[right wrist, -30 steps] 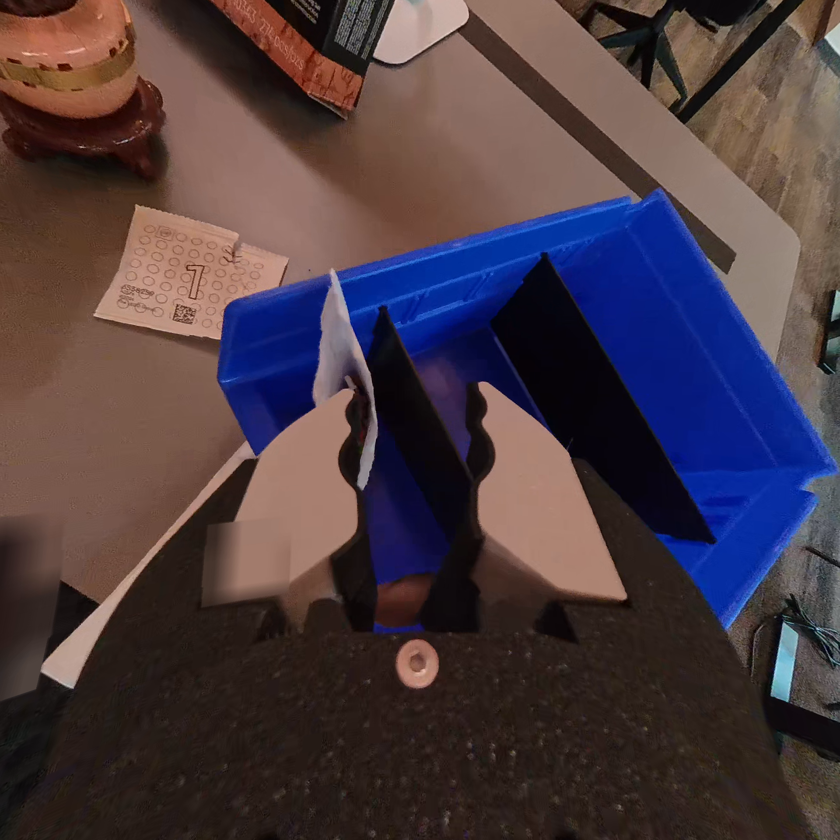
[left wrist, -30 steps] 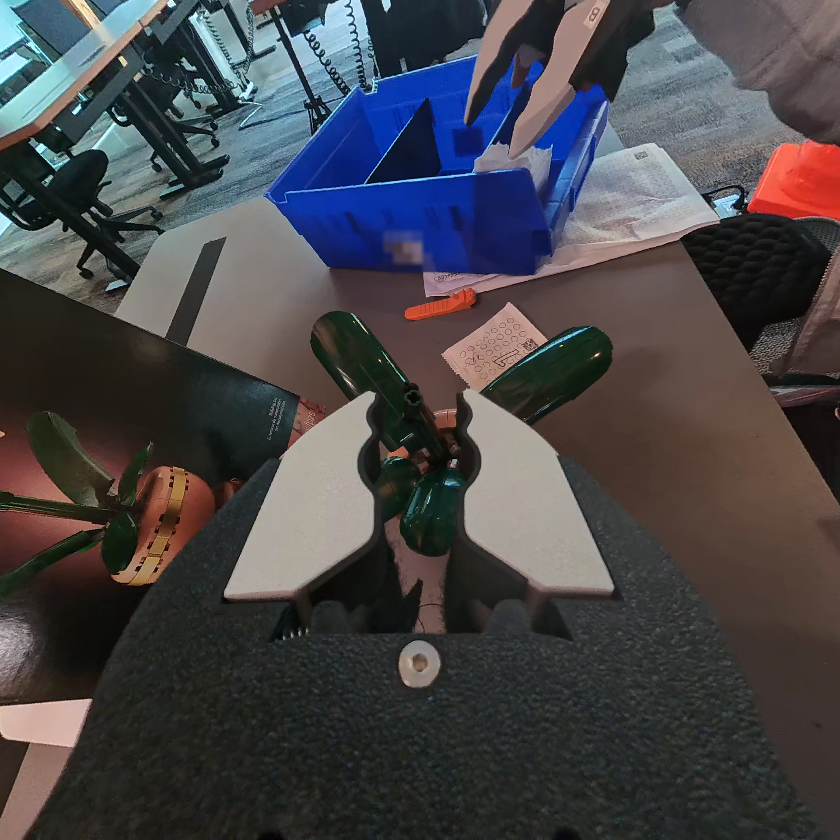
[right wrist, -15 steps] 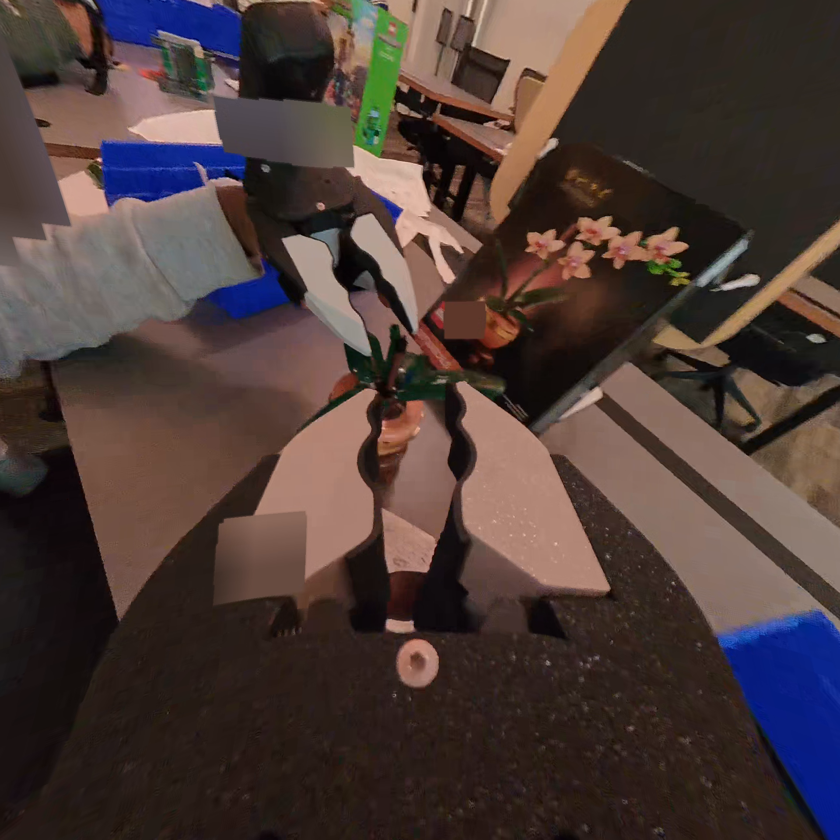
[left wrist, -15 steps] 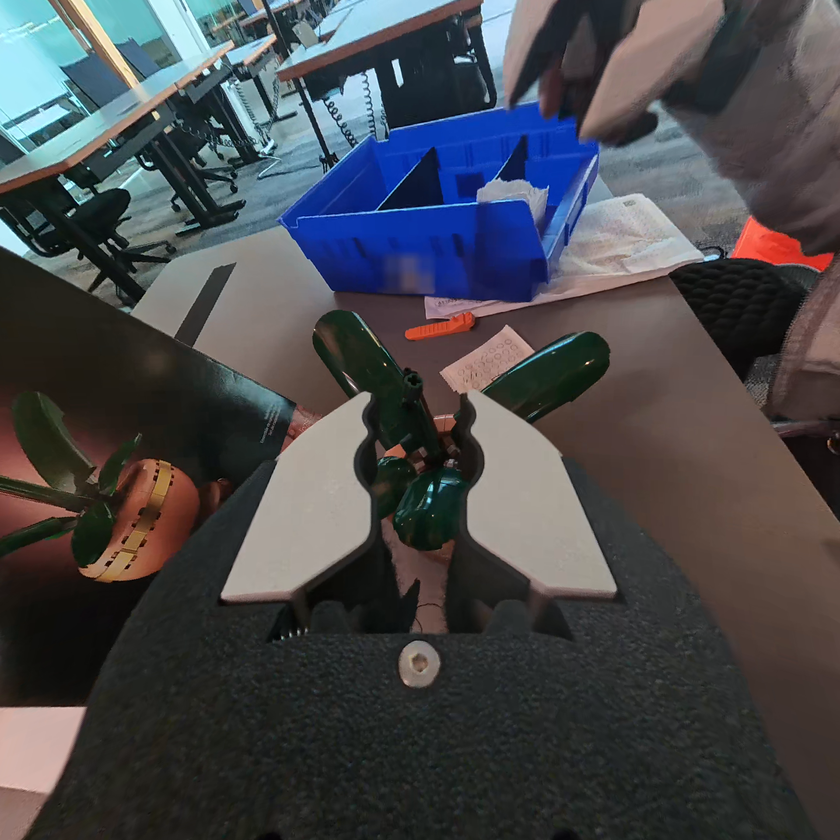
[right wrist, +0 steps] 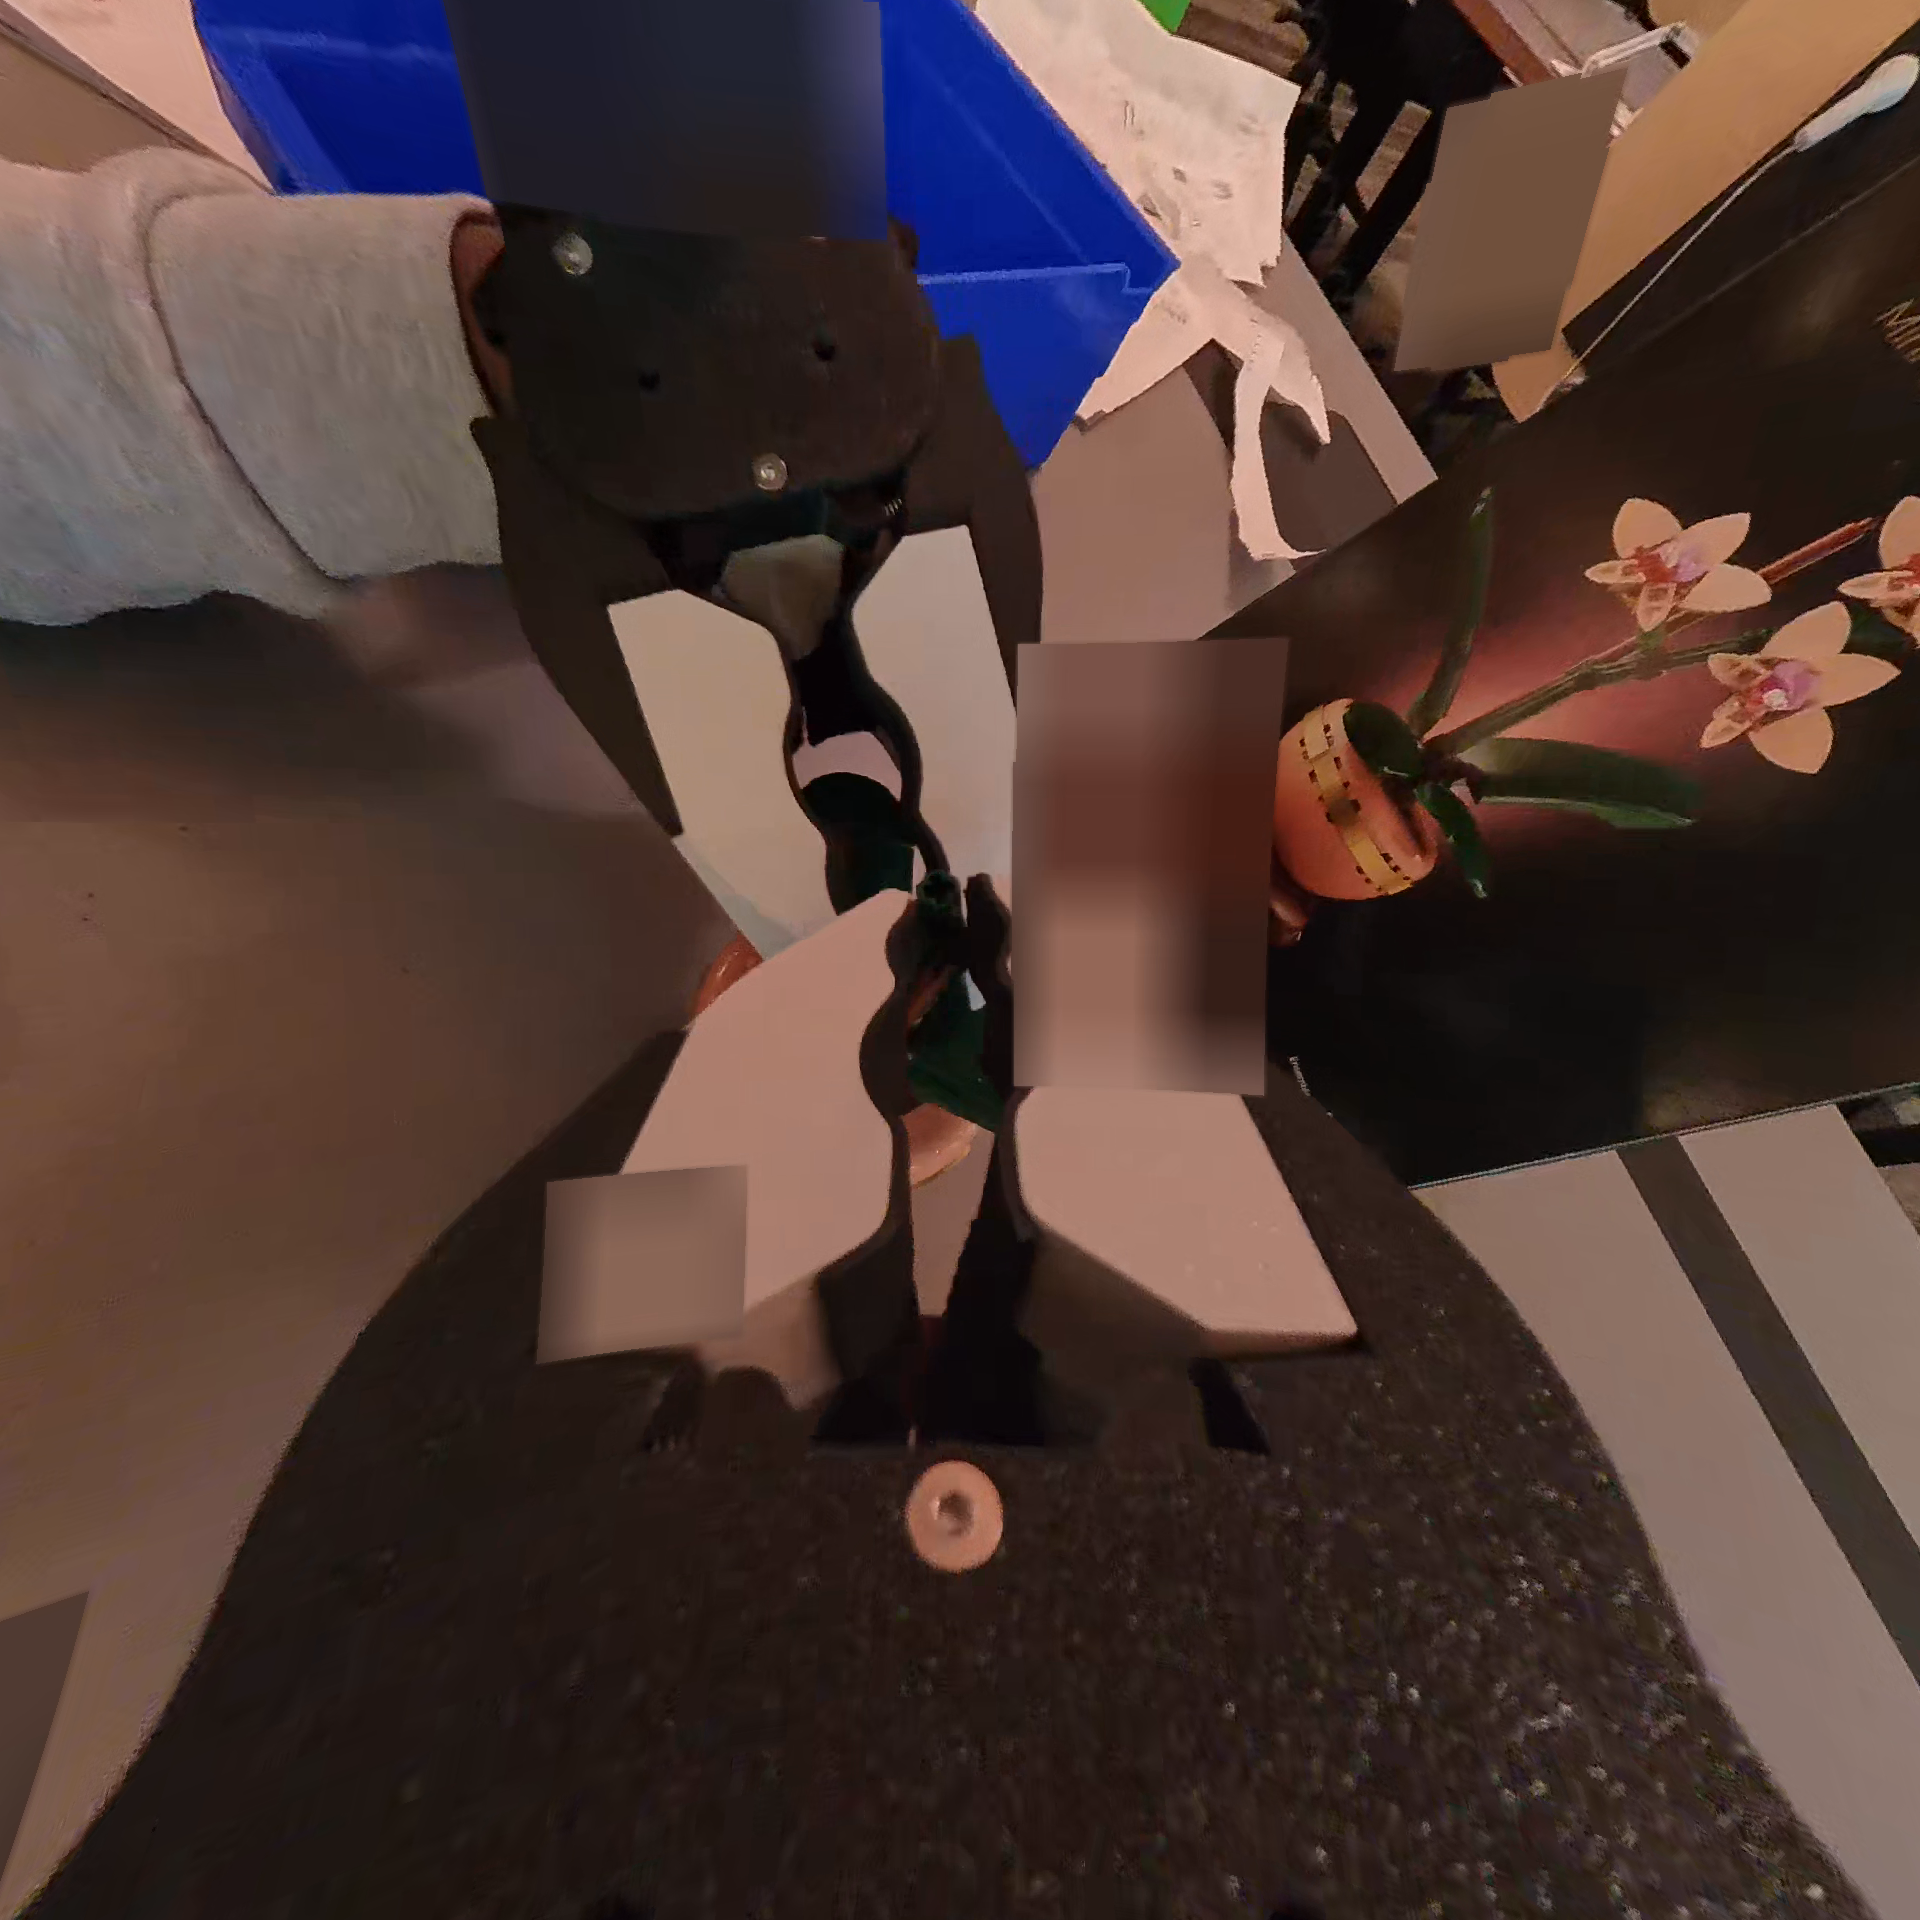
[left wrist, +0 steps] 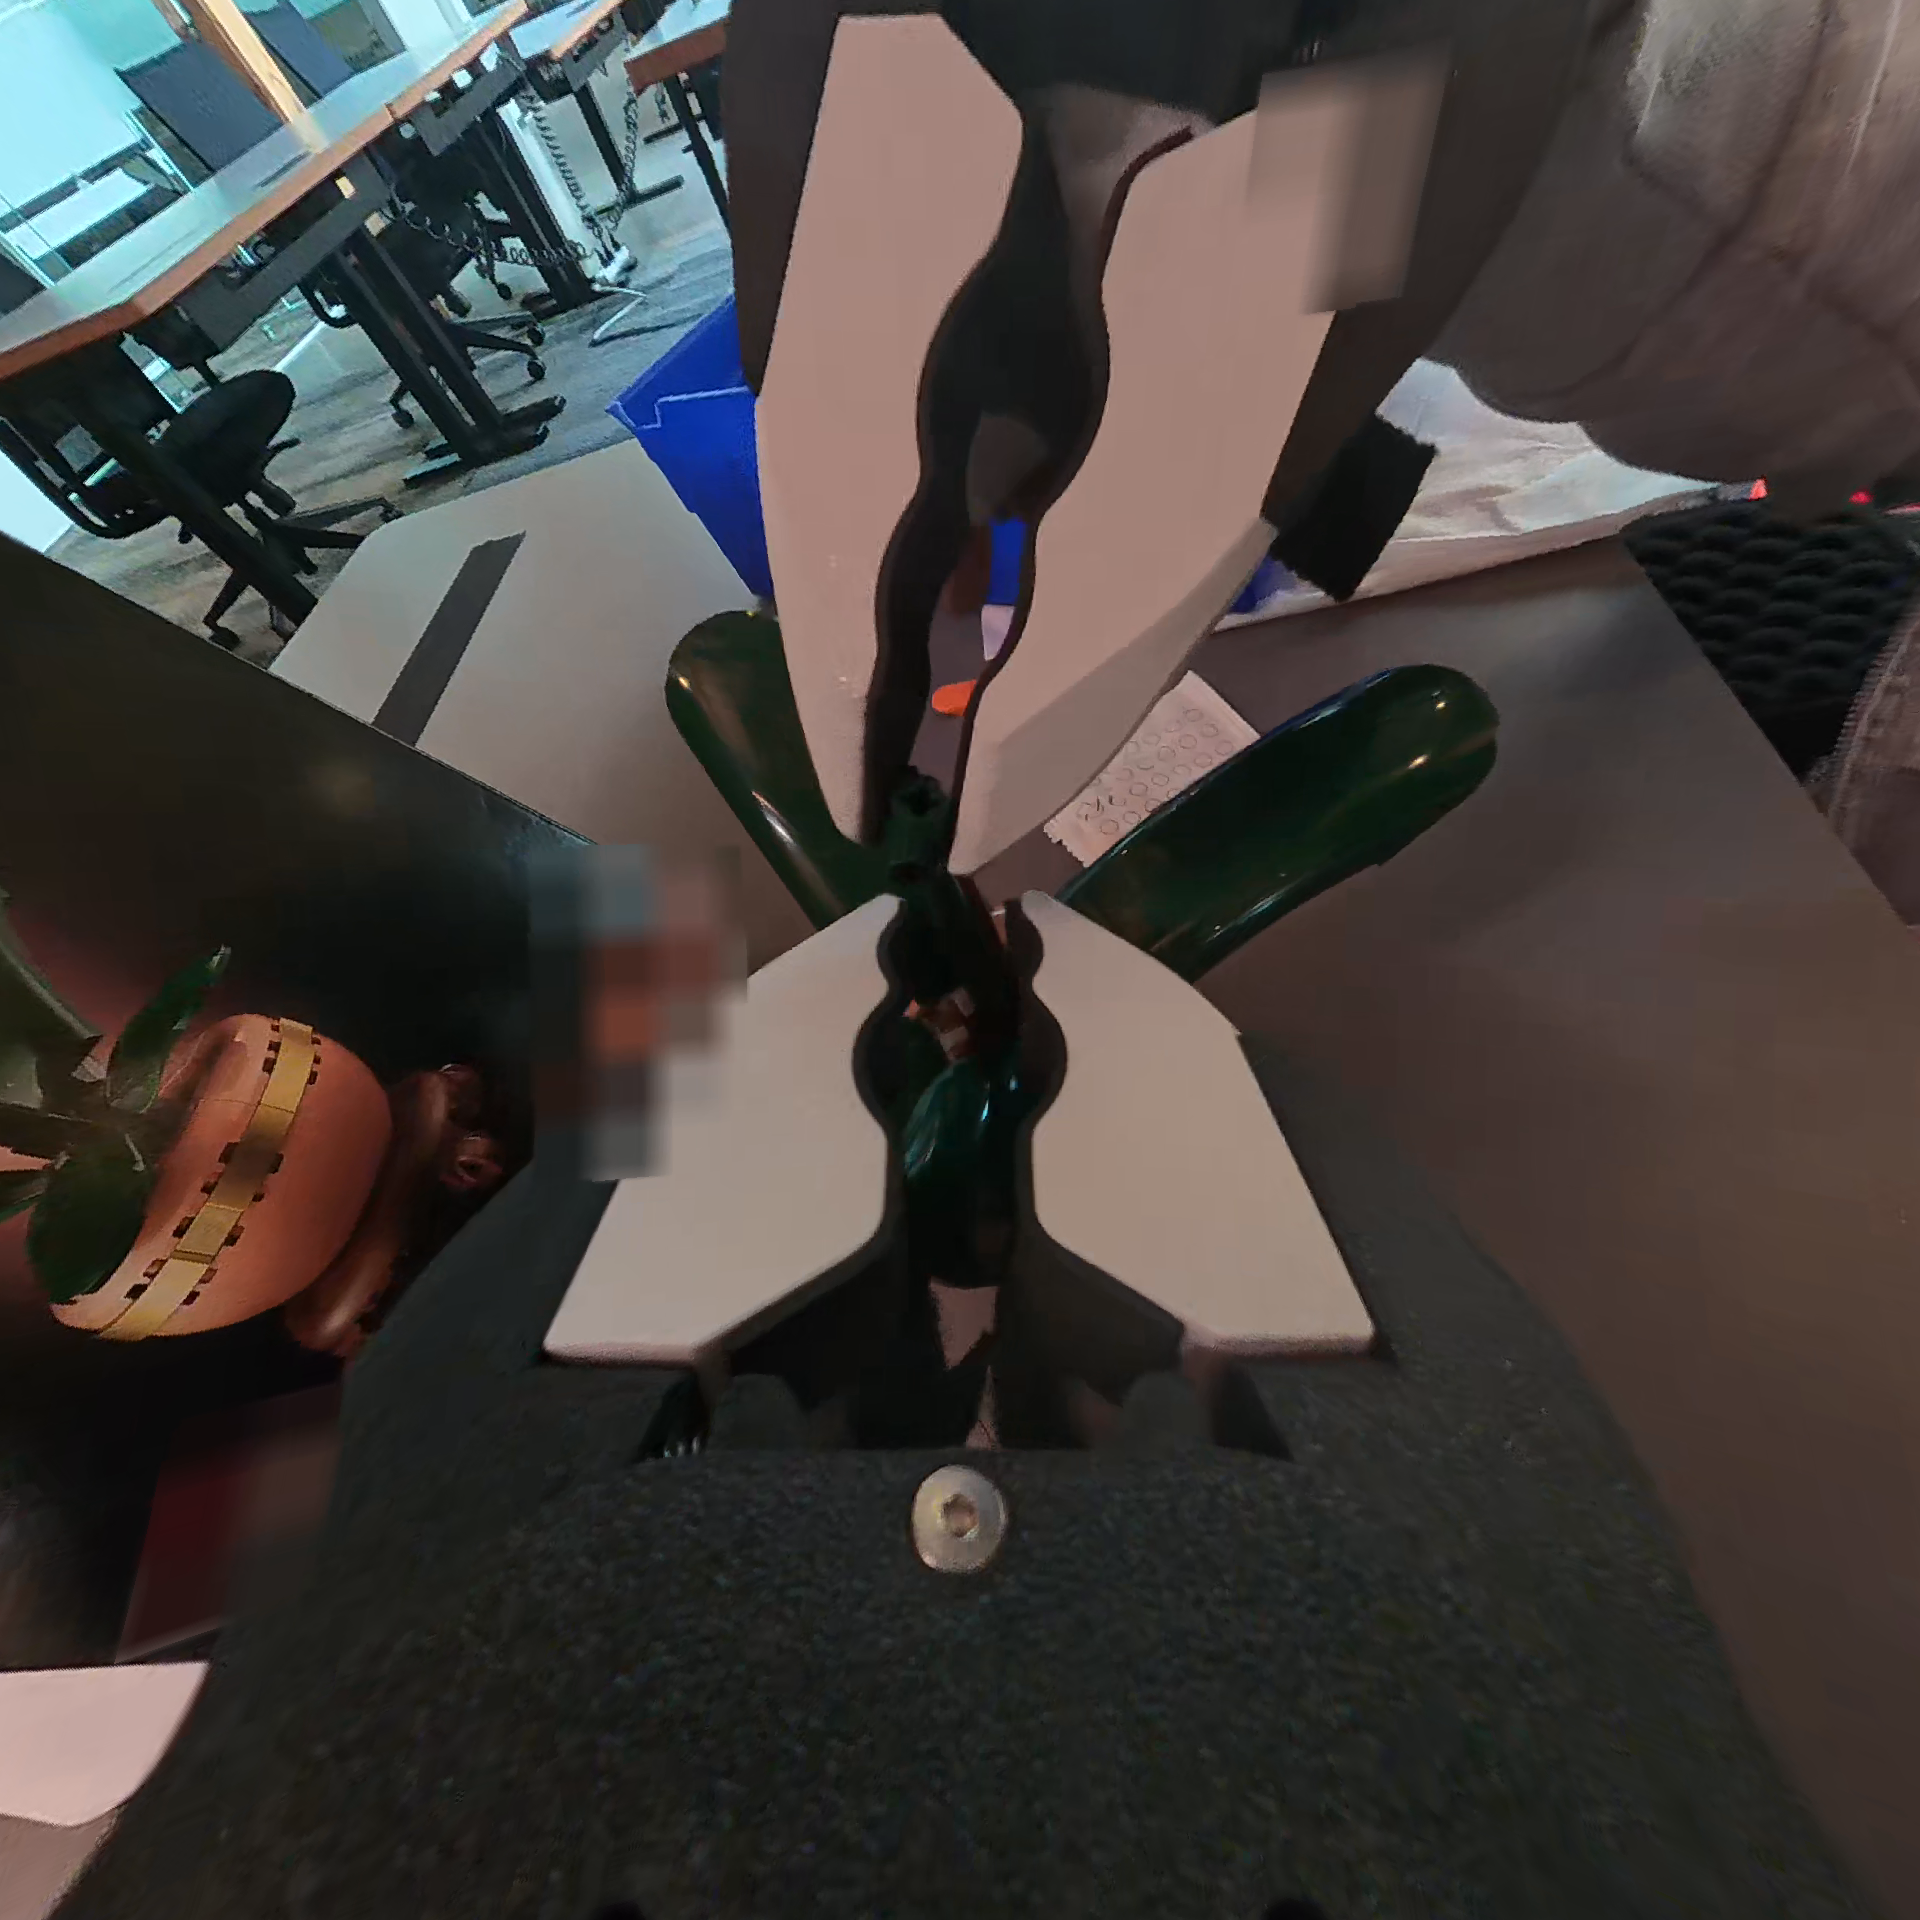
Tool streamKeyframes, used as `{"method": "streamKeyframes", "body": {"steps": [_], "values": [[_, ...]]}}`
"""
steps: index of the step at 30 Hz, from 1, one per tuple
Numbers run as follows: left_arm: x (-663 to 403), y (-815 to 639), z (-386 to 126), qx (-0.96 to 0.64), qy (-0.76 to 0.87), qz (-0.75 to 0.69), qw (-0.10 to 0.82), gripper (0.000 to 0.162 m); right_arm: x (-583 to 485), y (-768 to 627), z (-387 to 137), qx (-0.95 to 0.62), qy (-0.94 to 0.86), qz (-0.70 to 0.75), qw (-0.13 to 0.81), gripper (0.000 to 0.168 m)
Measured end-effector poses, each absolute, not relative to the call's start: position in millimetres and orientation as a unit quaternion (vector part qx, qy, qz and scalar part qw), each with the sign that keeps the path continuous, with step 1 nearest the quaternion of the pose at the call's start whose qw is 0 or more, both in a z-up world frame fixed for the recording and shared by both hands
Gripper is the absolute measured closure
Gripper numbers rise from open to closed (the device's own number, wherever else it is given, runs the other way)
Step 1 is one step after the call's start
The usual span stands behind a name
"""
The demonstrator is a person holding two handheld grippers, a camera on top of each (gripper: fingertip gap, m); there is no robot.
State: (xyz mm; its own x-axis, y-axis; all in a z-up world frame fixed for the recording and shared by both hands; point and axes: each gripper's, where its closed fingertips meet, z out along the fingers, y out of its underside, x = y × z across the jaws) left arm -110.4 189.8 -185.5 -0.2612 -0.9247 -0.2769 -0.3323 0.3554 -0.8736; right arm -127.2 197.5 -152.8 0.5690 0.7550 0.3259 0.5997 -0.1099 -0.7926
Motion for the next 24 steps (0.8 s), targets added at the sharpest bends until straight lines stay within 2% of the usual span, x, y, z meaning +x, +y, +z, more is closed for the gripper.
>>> {"method": "streamKeyframes", "body": {"steps": [6, 8, 12, 24], "values": [[-110, 186, -185, -0.45, 0.697, -0.398, 0.391, 0.153, -123, 191, -150, -0.745, -0.438, 0.125, 0.487, 0.159], [-112, 186, -185, -0.448, 0.698, -0.399, 0.392, 0.153, -115, 190, -149, -0.744, -0.43, 0.113, 0.498, 0.143], [-111, 186, -185, -0.446, 0.696, -0.403, 0.392, 0.153, -113, 191, -154, -0.741, -0.437, 0.107, 0.498, 0.154], [-111, 187, -185, -0.446, 0.686, -0.421, 0.391, 0.154, -120, 192, -159, -0.749, -0.403, 0.171, 0.498, 0.162]]}}
